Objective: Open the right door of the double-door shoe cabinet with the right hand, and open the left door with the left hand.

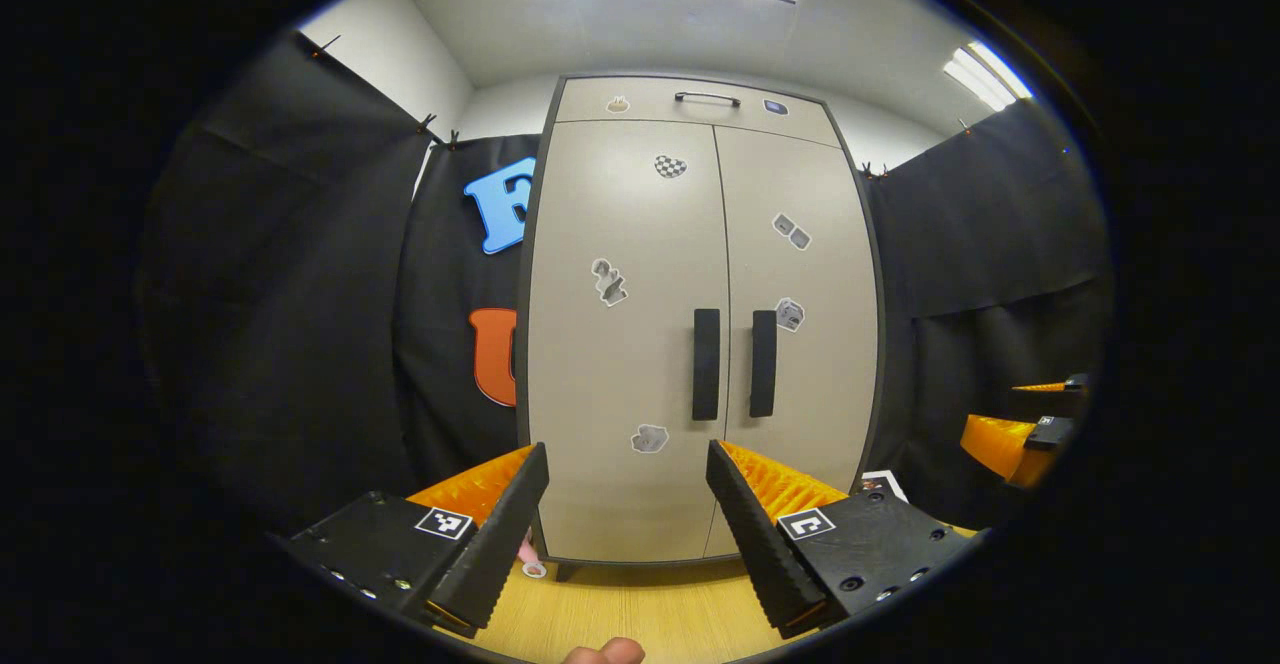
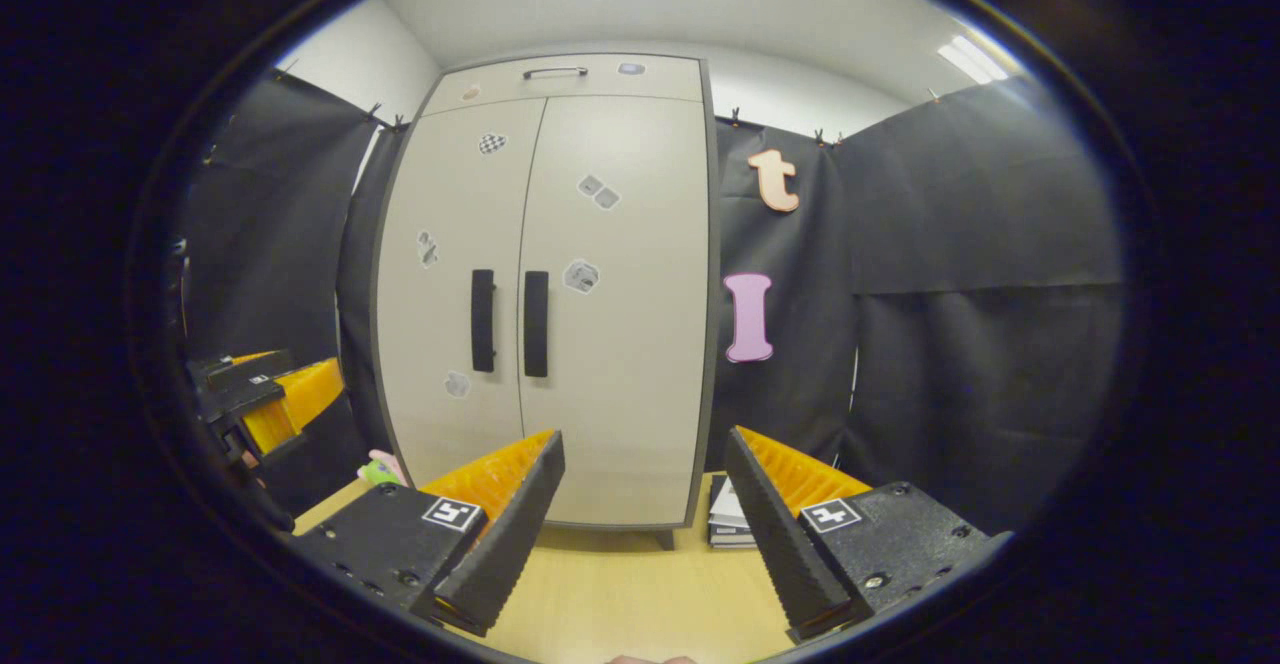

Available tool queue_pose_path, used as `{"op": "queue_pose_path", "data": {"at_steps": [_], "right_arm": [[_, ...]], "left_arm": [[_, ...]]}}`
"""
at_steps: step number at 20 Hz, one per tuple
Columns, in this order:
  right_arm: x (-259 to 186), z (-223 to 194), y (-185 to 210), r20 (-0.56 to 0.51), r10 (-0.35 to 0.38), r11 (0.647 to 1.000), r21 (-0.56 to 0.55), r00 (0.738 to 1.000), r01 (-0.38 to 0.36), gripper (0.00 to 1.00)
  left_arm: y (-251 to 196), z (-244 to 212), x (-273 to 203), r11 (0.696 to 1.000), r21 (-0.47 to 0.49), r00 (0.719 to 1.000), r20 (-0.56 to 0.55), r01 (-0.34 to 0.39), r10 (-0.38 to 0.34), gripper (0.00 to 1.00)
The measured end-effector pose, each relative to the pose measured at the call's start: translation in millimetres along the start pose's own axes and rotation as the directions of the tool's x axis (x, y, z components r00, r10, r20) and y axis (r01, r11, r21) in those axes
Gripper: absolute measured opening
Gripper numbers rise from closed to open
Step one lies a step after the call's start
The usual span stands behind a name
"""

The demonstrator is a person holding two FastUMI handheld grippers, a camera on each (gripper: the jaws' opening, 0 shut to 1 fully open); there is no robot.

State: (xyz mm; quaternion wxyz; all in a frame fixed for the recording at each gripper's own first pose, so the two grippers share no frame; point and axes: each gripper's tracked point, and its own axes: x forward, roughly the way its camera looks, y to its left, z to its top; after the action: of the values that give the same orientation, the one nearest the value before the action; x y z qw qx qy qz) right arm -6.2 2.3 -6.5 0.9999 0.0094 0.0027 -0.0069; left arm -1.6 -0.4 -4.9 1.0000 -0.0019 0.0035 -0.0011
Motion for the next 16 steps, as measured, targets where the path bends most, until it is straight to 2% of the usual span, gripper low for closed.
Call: {"op": "queue_pose_path", "data": {"at_steps": [7, 16], "right_arm": [[-0.3, -2.9, -1.3, -0.004, -0.002, 1.000, 0.016, 1.000, 0.002, 1.00], [3.2, -2.2, 5.3, -0.001, 0.014, 1.000, 0.011, 1.000, -0.014, 1.00]], "left_arm": [[-1.3, 4.6, -2.8, 1.000, -0.005, 1.000, 0.010, 0.009, -0.009, 0.95], [6.7, 6.0, -5.6, 1.000, 0.000, 1.000, 0.013, -0.017, 0.017, 0.95]]}}
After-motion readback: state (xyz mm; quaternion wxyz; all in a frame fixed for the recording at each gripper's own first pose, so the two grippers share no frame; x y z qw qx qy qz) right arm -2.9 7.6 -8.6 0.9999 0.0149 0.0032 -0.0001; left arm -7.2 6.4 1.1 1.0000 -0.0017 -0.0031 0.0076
